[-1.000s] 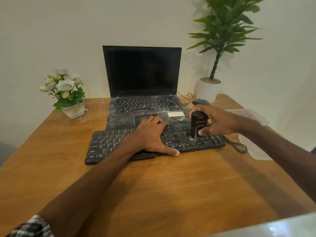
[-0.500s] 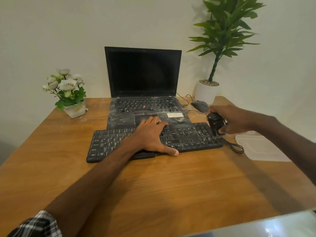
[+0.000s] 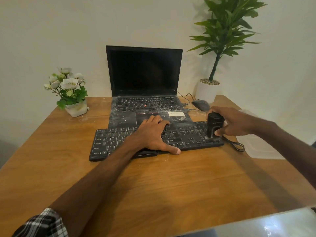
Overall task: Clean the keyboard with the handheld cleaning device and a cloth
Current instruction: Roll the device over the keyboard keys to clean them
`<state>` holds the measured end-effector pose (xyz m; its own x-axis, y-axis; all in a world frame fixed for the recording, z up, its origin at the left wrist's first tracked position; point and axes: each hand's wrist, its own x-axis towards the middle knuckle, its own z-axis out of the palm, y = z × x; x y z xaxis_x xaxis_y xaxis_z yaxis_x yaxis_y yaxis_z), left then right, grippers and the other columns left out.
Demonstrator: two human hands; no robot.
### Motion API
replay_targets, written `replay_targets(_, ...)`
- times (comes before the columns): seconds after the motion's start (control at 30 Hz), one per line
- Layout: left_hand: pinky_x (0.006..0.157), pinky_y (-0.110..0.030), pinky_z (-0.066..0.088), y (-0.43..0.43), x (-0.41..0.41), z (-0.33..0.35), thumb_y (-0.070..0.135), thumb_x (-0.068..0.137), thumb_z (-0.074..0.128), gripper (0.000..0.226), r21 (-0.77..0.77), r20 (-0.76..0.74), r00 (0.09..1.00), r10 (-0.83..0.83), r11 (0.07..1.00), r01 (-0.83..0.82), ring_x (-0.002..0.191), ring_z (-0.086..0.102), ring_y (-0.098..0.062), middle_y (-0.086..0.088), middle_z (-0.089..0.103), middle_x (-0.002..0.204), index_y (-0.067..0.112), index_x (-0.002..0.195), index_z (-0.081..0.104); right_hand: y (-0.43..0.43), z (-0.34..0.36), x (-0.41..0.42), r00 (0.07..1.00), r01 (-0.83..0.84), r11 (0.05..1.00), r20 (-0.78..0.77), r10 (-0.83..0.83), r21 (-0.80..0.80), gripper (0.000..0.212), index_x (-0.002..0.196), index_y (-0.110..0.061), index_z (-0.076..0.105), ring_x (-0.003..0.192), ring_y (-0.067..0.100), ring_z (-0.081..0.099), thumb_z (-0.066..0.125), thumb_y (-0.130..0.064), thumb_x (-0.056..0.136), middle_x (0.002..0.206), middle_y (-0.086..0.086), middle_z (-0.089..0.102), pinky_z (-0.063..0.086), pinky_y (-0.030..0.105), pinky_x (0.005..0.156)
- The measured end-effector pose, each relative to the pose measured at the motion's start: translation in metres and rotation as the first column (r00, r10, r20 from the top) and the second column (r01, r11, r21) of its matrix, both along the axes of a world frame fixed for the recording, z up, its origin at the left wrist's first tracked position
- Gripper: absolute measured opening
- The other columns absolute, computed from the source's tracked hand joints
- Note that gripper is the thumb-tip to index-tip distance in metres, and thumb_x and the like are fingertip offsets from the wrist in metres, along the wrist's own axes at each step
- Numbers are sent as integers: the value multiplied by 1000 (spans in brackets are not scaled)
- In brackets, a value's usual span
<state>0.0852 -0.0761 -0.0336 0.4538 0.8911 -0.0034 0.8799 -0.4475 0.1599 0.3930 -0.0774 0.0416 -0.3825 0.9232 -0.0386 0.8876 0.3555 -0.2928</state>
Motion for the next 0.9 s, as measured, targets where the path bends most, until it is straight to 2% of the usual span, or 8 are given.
replay_targets(0.13,123,-50,25,0,0,-1,99,58,60,134,-6,-6,1000,5,1000,-5,147,27,-27,-5,29,161,24,163,24,5,13,-6,986,-32,998,162,22,57,56,116,-25,49,97,18,58,83,-7,75,105,-2,61,44,23,70)
replay_targets(0.33,122,-49,26,3,-1,-3,100,58,60,135,2,-6,1000,-2,1000,2,146,28,-26,-5,30,161,24,163,24,-1,-9,-4,991,29,997,-133,-20,68,57,116,-25,52,95,9,62,86,-7,74,103,-5,64,47,25,74)
replay_targets(0.4,122,-49,27,3,-1,-4,100,57,60,134,7,-1,1000,-5,1000,5,145,29,-25,-5,31,159,24,163,25,-3,-13,10,989,64,996,-137,-54,66,56,115,-24,53,96,14,63,87,-9,74,103,-2,65,49,29,76)
replay_targets(0.5,121,-49,28,4,-1,-5,101,56,60,134,16,6,1000,-2,1000,2,143,30,-25,-4,33,157,24,162,27,-1,-2,22,997,68,995,15,-69,77,57,116,-21,52,97,20,62,87,-11,72,103,-1,65,52,41,84)
replay_targets(0.57,121,-50,28,5,-1,-6,102,55,58,135,13,5,1000,0,1000,0,143,30,-25,-4,32,157,24,162,26,0,7,22,996,62,995,57,-67,80,58,117,-17,52,96,22,61,87,-9,72,103,1,64,51,40,84)
replay_targets(0.67,120,-51,29,5,-2,-6,103,55,57,136,15,-1,1000,-4,1000,4,142,31,-25,-4,32,157,24,162,26,-4,4,19,992,97,988,-88,-87,123,53,112,-18,53,94,21,62,88,-11,72,100,0,65,51,38,80)
replay_targets(0.77,121,-51,29,5,-2,-6,101,56,59,135,13,-1,1000,-1,1000,1,144,30,-26,-4,32,158,25,162,25,-11,-15,15,972,146,979,-207,-115,141,51,110,-20,52,90,15,63,86,-10,74,97,-2,65,47,27,69)
replay_targets(0.9,121,-53,28,4,-2,-6,102,56,58,135,19,-7,1000,1,1000,-1,143,31,-27,-5,33,157,26,162,26,-24,-28,15,969,153,980,-212,-125,125,51,111,-22,54,90,10,63,86,-9,74,96,-6,66,50,29,74)
